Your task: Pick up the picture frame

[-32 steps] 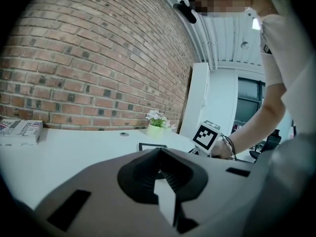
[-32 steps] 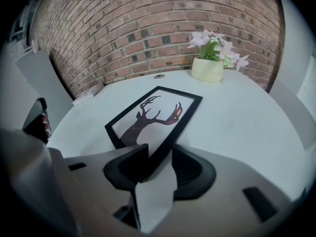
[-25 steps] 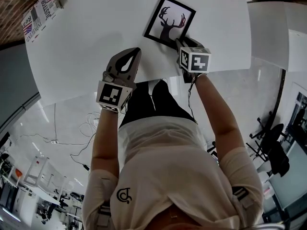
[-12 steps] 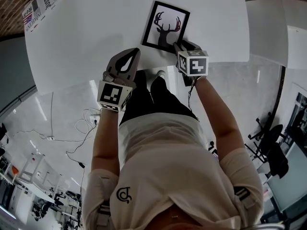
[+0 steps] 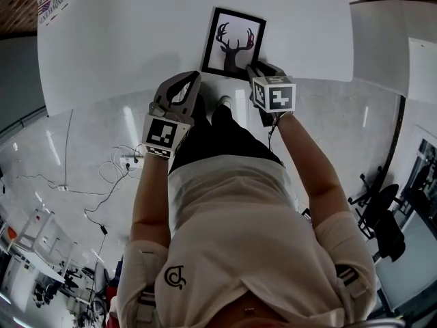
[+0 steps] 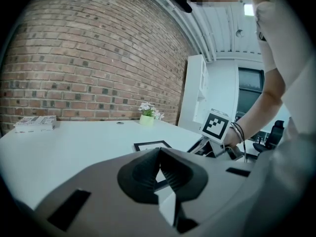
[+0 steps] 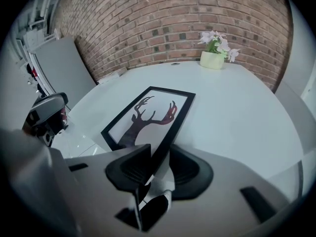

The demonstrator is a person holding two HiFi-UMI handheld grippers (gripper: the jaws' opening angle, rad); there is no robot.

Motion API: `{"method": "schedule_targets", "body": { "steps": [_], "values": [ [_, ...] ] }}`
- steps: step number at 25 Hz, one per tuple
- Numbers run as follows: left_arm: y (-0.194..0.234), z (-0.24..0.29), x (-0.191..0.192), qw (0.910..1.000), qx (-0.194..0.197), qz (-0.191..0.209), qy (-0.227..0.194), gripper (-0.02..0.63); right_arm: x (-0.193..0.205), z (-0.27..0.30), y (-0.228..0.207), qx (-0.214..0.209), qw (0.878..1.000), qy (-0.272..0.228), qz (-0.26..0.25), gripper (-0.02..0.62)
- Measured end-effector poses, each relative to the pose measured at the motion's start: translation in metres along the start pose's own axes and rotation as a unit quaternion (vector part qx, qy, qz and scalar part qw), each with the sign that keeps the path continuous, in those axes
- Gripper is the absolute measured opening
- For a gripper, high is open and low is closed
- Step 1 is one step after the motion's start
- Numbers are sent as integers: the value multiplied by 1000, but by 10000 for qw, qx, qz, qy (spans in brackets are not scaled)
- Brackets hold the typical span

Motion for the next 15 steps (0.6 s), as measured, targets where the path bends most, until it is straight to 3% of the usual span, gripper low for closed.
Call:
{"method": "schedule_targets", "body": {
  "steps": [9, 15],
  "values": [
    [-25, -15, 43, 9996, -185, -171, 159, 14, 38, -19, 15, -241, 9996, 26, -143, 110],
    [-26, -13, 70, 9971, -235, -678, 254, 14, 48, -22, 18, -287, 9995, 13, -128, 103]
  ]
}}
Point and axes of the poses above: the fingertips, and each gripper's own axes: z forward along the fingers, y to its left, x out of its underside, the point moved 4 cm from there along -z, backward along the fingers, and after that the axes turned 10 degrees about -z, right-handed, at the moved point
